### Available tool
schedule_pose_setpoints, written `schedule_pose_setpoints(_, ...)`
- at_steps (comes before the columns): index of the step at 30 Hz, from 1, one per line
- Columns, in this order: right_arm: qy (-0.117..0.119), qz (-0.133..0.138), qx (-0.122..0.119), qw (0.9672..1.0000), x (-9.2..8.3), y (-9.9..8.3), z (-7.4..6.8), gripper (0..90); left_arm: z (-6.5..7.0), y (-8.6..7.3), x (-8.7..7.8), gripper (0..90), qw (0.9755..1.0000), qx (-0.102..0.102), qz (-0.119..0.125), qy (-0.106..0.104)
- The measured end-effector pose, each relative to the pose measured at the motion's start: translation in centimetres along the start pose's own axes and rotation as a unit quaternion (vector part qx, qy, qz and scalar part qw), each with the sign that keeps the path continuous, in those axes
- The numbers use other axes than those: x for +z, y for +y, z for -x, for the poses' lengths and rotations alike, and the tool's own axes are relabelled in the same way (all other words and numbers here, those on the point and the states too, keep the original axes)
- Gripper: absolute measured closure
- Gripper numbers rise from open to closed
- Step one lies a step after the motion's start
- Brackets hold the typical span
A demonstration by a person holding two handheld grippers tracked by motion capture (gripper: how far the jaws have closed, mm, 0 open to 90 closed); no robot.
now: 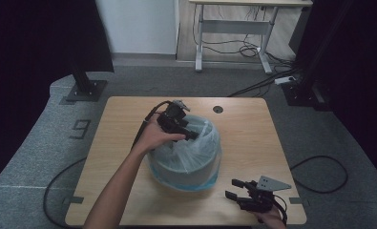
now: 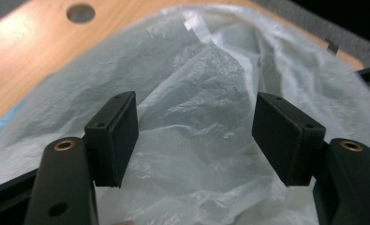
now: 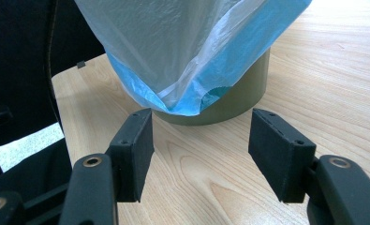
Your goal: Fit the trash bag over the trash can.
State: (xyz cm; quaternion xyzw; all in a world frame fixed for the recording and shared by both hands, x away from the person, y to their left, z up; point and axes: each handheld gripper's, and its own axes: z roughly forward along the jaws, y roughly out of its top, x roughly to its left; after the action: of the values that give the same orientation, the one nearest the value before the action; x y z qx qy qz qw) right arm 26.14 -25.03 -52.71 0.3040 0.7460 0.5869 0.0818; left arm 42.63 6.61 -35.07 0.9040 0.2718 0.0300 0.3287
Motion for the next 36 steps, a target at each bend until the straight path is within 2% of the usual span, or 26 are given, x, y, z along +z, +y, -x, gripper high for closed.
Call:
schedule_pose_setpoints(8, 0.003, -0.007, -0.007, 0.9999, 0.0, 0.1, -0.2, 39.6, 0.5, 0.3, 1.6, 31.9, 0.9994, 0.01, -0.034, 0.0)
schedule_pose_setpoints(12, 0.003, -0.008, -0.009, 0.9999, 0.0, 0.0, -0.2, 39.7, 0.6, 0.4, 2.4, 32.7, 0.9986, 0.011, -0.052, 0.002)
schedule_pose_setpoints(16, 0.003, -0.006, -0.012, 0.9999, 0.0, 0.1, -0.3, 39.7, 0.9, 0.4, 3.3, 32.7, 0.9972, 0.02, -0.071, 0.007)
schedule_pose_setpoints(20, 0.002, -0.009, -0.014, 0.9999, 0.0, 0.0, -0.3, 39.7, 0.8, 0.3, 2.9, 32.7, 0.9981, 0.015, -0.059, 0.007)
schedule_pose_setpoints(24, 0.001, -0.005, -0.011, 0.9999, -0.2, 0.1, -0.2, 39.7, 0.7, 0.1, 1.3, 33.2, 0.9997, 0.007, -0.023, 0.007)
schedule_pose_setpoints(29, 0.0, -0.004, -0.011, 0.9999, -0.2, 0.1, -0.2, 39.7, 1.0, -0.3, -0.8, 33.2, 0.9999, 0.008, 0.008, -0.005)
schedule_pose_setpoints(36, 0.002, -0.006, -0.011, 0.9999, 0.0, 0.1, -0.3, 39.7, 2.1, -1.2, -2.1, 33.2, 0.9994, 0.024, 0.019, -0.018)
